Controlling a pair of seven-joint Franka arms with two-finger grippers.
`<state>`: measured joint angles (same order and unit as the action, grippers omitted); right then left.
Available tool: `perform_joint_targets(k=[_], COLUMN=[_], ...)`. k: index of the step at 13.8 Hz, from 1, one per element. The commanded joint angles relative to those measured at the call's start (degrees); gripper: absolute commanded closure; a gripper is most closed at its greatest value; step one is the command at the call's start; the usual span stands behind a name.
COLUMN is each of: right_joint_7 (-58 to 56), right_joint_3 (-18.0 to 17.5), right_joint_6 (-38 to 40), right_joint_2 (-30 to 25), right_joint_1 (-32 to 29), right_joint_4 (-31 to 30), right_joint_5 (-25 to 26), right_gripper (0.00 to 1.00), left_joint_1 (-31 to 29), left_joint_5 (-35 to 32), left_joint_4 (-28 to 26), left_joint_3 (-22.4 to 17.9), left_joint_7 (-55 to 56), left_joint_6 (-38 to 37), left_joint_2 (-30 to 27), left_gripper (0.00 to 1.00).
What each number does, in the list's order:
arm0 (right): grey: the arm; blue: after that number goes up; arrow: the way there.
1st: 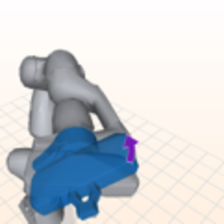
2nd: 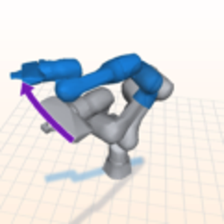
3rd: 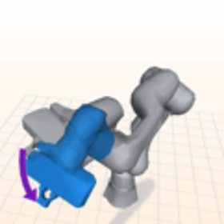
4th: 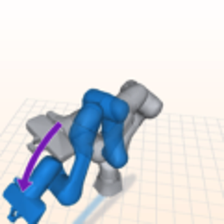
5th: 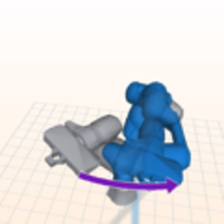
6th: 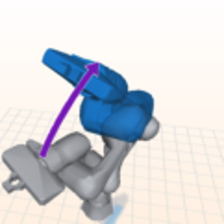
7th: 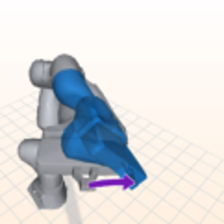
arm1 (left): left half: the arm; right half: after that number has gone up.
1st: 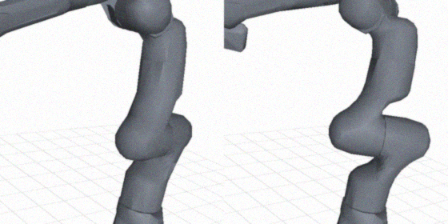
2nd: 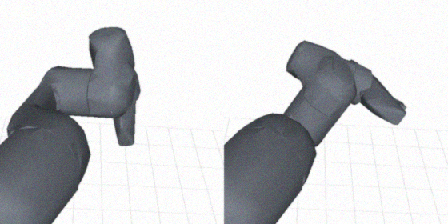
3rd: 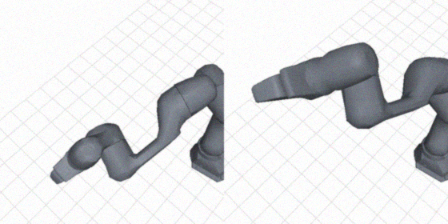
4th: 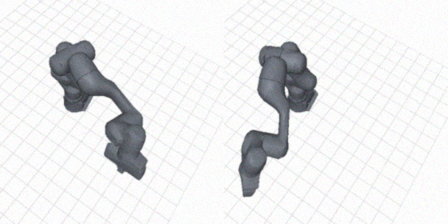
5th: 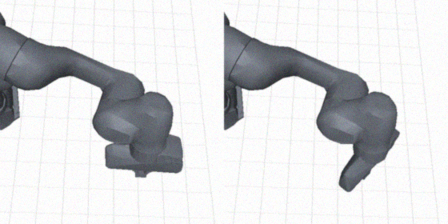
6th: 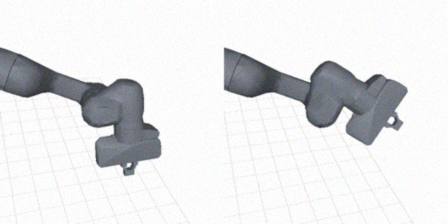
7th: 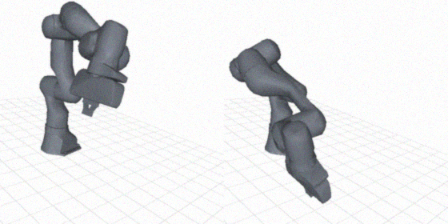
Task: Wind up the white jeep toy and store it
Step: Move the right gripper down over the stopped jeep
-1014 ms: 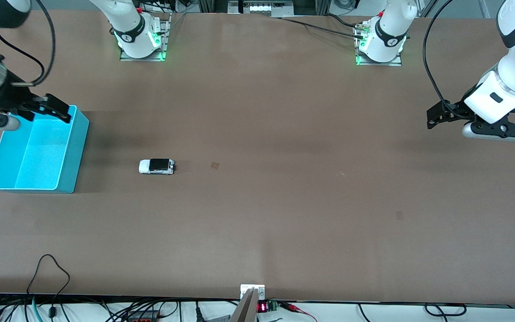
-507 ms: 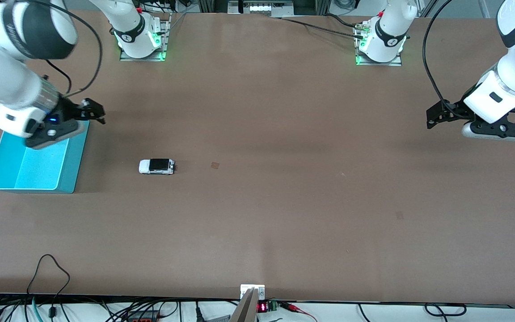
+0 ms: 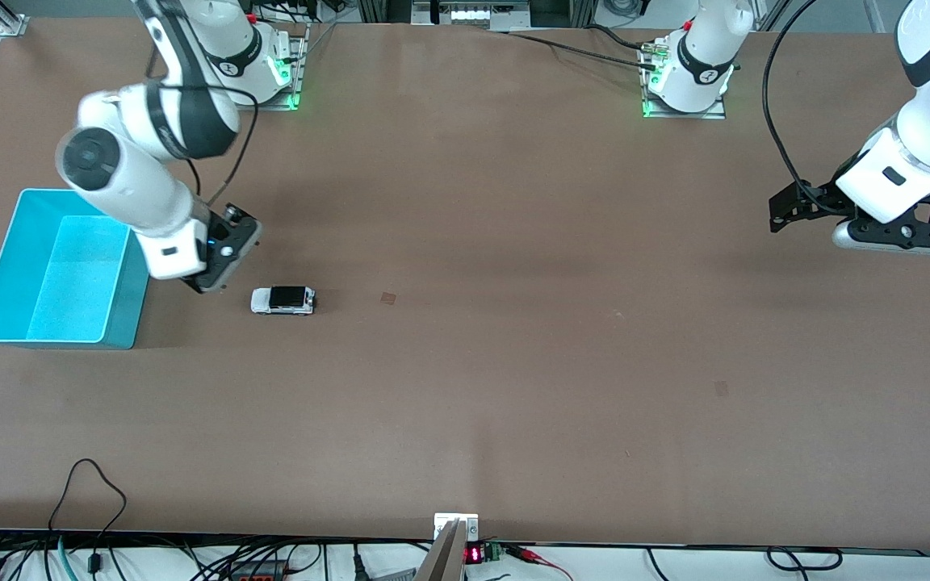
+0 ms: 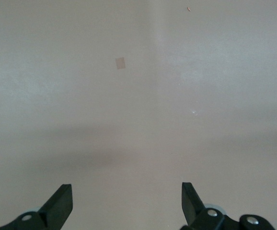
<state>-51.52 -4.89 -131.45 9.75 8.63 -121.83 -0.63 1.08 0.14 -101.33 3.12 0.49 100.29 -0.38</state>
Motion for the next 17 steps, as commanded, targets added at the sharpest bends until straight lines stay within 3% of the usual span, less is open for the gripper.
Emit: perform_joint_targets(k=[1, 6, 14, 15, 17], right_joint_7=[-5.69, -10.35, -10.36, -10.36, -10.27], right_joint_3=[0.24, 0.15, -0.20, -0.20, -0.20], right_joint_6=[-5.20, -16.01, -22.71, -22.88, -22.88], right_joint_2=[3.07, 10.81, 15.83, 15.83, 15.74], right_joint_1=[1.91, 2.18, 2.18, 2.26, 2.26], right_joint_4=[-0.95, -1.04, -0.95, -0.95, -0.87], right_joint_5=[-0.87, -0.78, -0.78, -0.78, -0.78], right_gripper=[0.00, 0.00, 0.00, 0.08, 0.64], left_joint_1=[0.32, 0.32, 0.06, 0.06, 0.06], left_joint_5=[0.13, 0.21, 0.21, 0.13, 0.13], left_joint_4=[0.96, 0.96, 0.96, 0.96, 0.96], left_joint_3=[0.04, 0.04, -0.05, -0.05, 0.04], left_joint_7=[0.57, 0.57, 0.48, 0.48, 0.48], left_joint_6=[-0.53, -0.71, -0.79, -0.79, -0.79], left_joint_2=[0.12, 0.12, 0.12, 0.12, 0.12], left_gripper=[0.00, 0.00, 0.00, 0.00, 0.00])
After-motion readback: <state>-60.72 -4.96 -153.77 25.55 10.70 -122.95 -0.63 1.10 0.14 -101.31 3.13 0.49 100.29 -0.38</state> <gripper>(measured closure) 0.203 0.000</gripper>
